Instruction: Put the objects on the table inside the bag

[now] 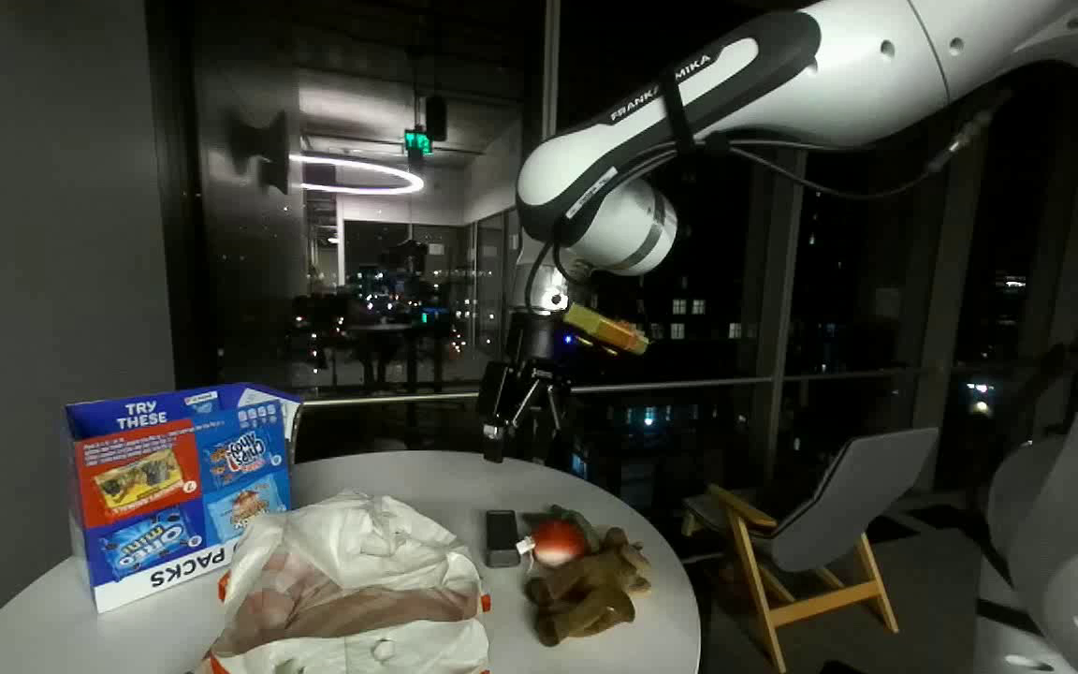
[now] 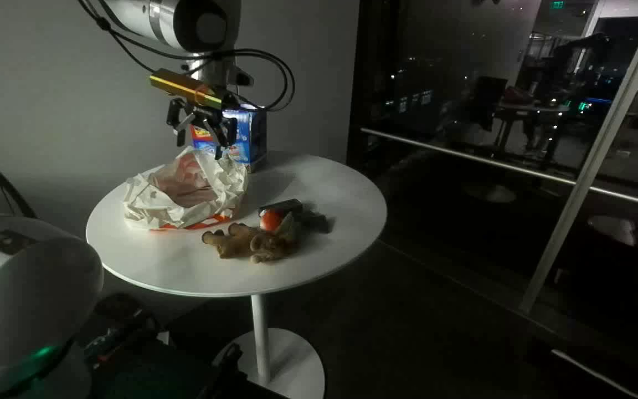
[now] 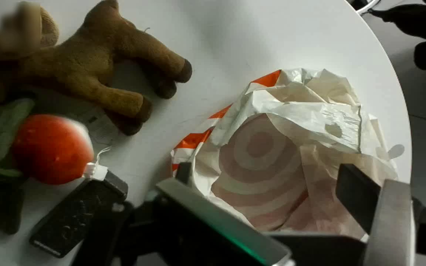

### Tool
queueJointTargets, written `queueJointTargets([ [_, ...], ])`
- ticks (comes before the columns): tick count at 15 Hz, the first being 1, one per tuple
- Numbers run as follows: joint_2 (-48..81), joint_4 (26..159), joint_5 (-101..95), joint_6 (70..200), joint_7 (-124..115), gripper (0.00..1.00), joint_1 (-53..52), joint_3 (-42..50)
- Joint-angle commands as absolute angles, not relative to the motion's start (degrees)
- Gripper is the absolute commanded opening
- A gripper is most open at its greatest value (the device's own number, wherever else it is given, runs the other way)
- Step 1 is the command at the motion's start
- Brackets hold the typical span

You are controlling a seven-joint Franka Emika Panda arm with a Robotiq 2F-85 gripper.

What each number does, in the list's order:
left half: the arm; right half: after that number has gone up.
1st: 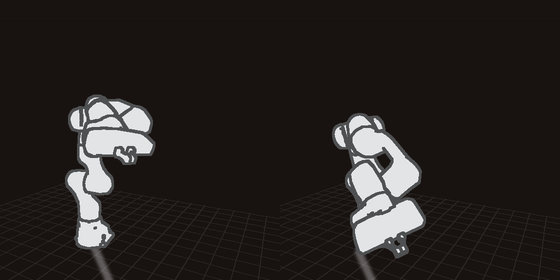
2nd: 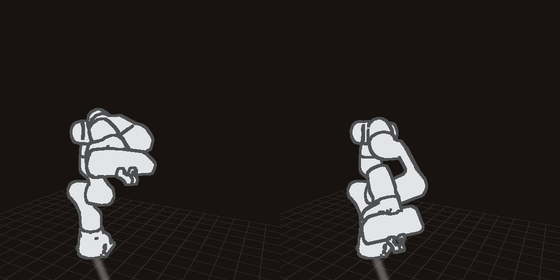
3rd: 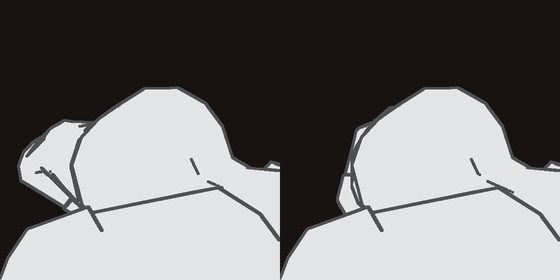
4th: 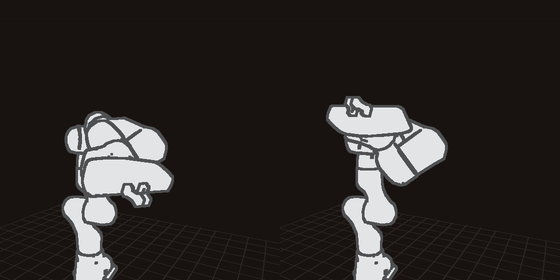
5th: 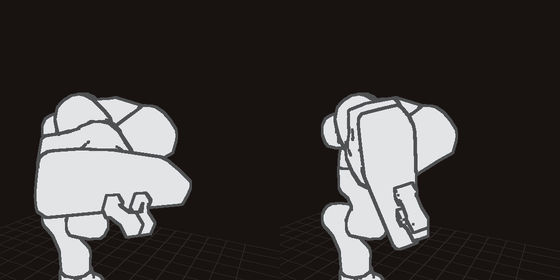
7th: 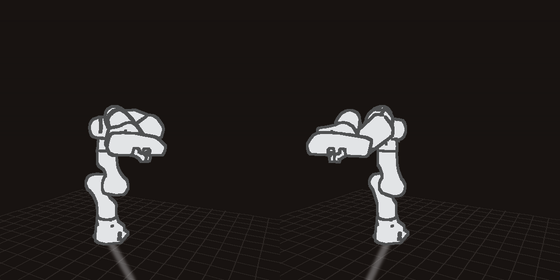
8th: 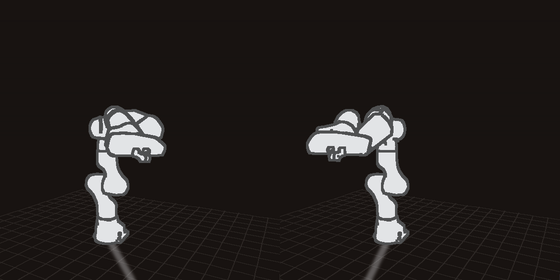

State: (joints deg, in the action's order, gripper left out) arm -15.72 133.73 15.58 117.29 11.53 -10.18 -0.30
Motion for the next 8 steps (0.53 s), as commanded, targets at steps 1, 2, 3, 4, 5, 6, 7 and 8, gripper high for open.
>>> queueJointTargets([
  [1, -15.72, 133.45, 15.85, 117.13, 11.73, 1.0, -9.14, -1.28],
  [2, -15.79, 133.22, 15.85, 117.12, 11.73, 1.0, -9.14, -1.28],
  [3, -15.87, 133.11, 15.85, 117.12, 11.73, 1.0, -9.15, -1.28],
  [4, -15.91, 133.08, 15.85, 117.12, 11.73, 1.0, -9.15, -1.27],
  [5, -15.91, 133.08, 15.85, 117.12, 11.73, 1.0, -9.15, -1.27],
  [6, -15.91, 133.08, 15.85, 117.12, 11.73, 1.0, -9.15, -1.27],
  [7, -15.91, 133.08, 15.85, 117.12, 11.73, 1.0, -9.15, -1.27],
  [8, -15.91, 133.08, 15.85, 117.12, 11.73, 1.0, -9.15, -1.27],
])
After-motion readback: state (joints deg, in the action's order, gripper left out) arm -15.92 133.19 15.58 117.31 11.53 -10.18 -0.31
